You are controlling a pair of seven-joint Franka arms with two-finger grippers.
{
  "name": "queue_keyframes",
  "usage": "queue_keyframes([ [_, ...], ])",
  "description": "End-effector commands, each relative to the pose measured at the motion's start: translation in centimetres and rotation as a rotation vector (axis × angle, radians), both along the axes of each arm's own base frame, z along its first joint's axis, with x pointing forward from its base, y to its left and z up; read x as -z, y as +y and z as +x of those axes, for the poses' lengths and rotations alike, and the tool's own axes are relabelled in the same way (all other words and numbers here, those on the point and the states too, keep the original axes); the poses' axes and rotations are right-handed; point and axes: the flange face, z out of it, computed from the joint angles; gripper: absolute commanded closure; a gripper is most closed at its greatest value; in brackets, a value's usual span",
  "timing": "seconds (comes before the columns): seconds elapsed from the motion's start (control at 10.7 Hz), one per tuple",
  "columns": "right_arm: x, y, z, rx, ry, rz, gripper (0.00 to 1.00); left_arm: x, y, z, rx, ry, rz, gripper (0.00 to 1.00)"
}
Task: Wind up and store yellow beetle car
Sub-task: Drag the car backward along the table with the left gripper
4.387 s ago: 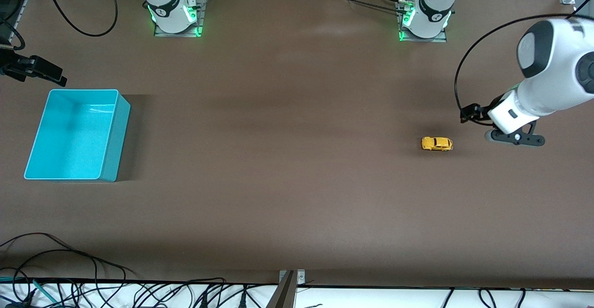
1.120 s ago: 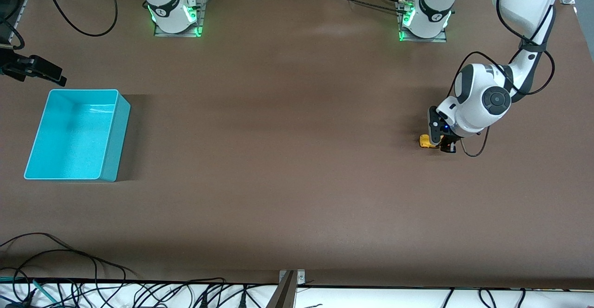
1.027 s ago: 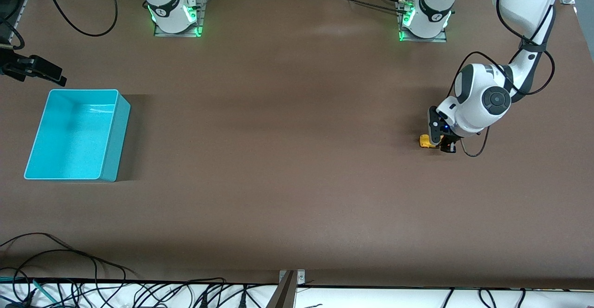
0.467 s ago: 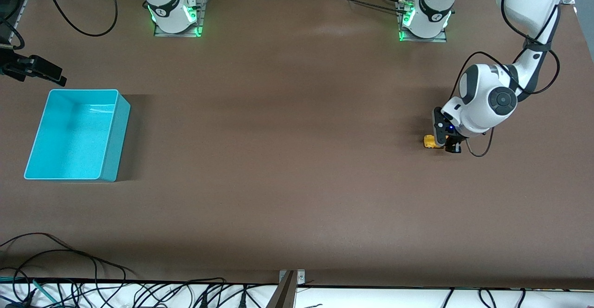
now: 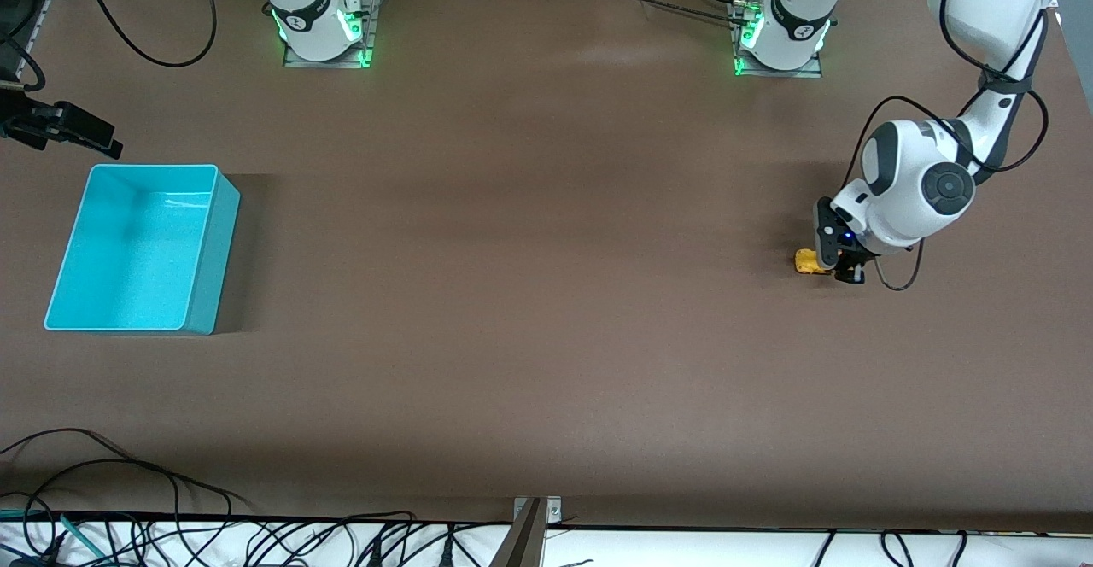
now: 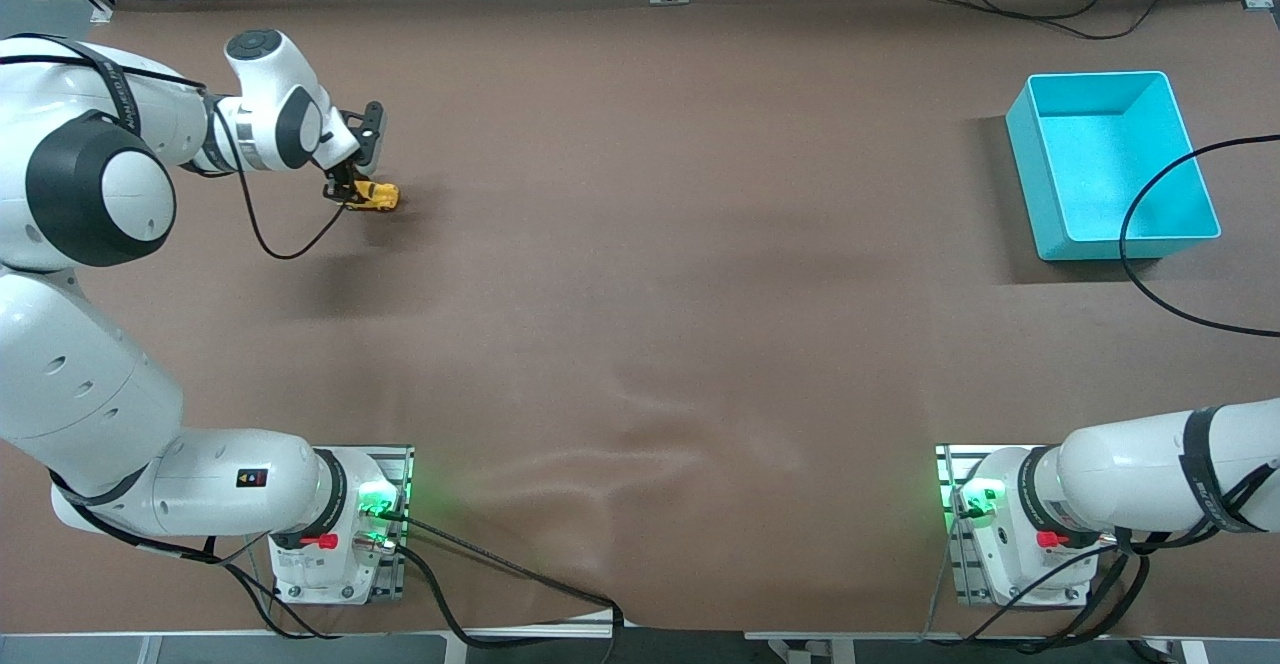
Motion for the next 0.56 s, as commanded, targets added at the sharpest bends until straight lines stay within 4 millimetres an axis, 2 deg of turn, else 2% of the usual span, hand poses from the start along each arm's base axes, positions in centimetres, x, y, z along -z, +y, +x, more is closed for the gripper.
queue_keyframes([
  [0.0,-0.8,0.0,-0.3,-0.008,-0.003,0.003,0.00,2.8,3.6,0.7,0.013,0.029,0.012,1.00],
  [0.47,-0.8,0.0,-0.3,-0.008,-0.003,0.003,0.00,3.7,9.0,0.1,-0.059,0.019,0.032,1.00],
])
